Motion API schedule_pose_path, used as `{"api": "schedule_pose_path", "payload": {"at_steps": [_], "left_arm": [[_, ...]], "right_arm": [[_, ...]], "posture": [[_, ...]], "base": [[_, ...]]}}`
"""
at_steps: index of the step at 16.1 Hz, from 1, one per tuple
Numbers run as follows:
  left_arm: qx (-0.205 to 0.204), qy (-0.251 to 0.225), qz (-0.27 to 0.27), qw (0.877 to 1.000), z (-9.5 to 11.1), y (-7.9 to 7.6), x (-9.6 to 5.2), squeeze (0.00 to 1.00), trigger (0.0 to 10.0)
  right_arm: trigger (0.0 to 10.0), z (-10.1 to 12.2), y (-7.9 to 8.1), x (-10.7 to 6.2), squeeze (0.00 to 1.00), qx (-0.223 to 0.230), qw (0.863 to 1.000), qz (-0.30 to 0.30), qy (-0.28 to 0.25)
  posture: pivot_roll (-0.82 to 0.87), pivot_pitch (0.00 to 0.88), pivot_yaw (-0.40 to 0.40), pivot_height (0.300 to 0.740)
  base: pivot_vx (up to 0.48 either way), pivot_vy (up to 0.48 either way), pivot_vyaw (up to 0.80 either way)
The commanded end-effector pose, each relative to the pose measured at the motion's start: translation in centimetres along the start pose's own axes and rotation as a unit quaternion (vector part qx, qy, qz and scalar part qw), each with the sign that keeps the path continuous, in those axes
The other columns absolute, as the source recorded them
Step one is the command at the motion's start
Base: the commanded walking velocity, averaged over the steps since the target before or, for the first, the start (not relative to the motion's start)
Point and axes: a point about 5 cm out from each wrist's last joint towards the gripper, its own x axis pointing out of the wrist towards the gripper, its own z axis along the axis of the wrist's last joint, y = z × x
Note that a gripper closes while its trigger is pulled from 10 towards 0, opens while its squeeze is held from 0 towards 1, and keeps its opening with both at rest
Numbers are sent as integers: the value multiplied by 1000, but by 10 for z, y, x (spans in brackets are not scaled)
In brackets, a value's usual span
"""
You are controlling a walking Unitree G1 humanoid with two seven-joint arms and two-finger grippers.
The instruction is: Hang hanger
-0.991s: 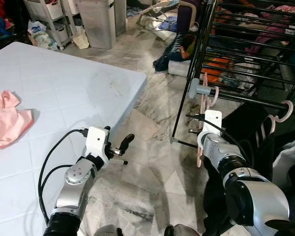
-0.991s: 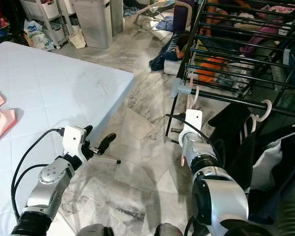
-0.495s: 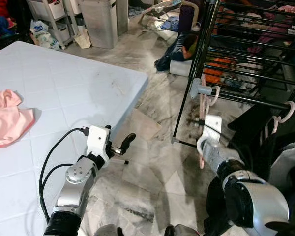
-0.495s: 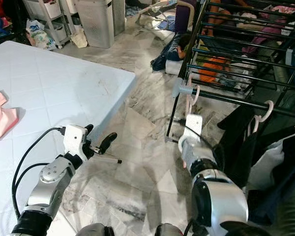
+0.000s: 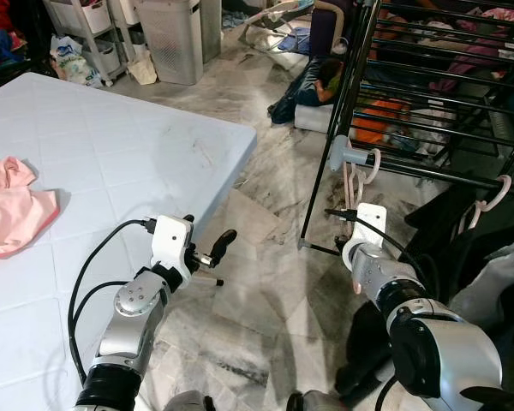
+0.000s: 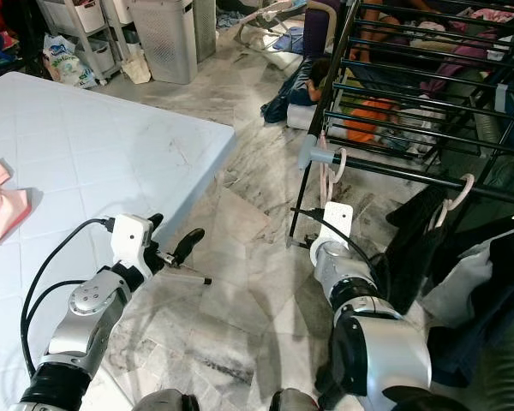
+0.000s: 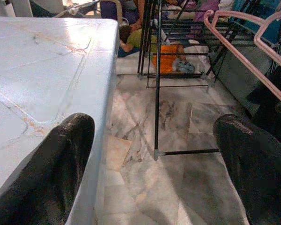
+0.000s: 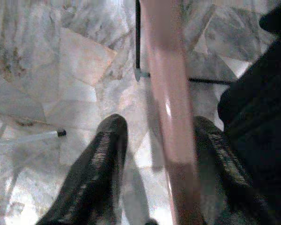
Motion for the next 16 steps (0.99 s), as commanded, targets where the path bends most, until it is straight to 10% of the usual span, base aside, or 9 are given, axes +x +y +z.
{"api": "schedule_pose_path", "payload": {"at_steps": [1, 16], "left_arm": [[10, 5, -5, 1000, 0, 2, 0, 0, 10000], [22, 50, 10, 998, -21, 1, 2, 0, 10000]], "right_arm": [[10000, 4, 2, -1, 1000, -1, 1000, 3, -19], [10000, 3, -28, -35, 1000, -100, 974, -41, -201]], "posture": [[20, 0, 6, 740], [-15, 0, 4, 740]], "base": [[0, 0, 0], [0, 0, 0]]}}
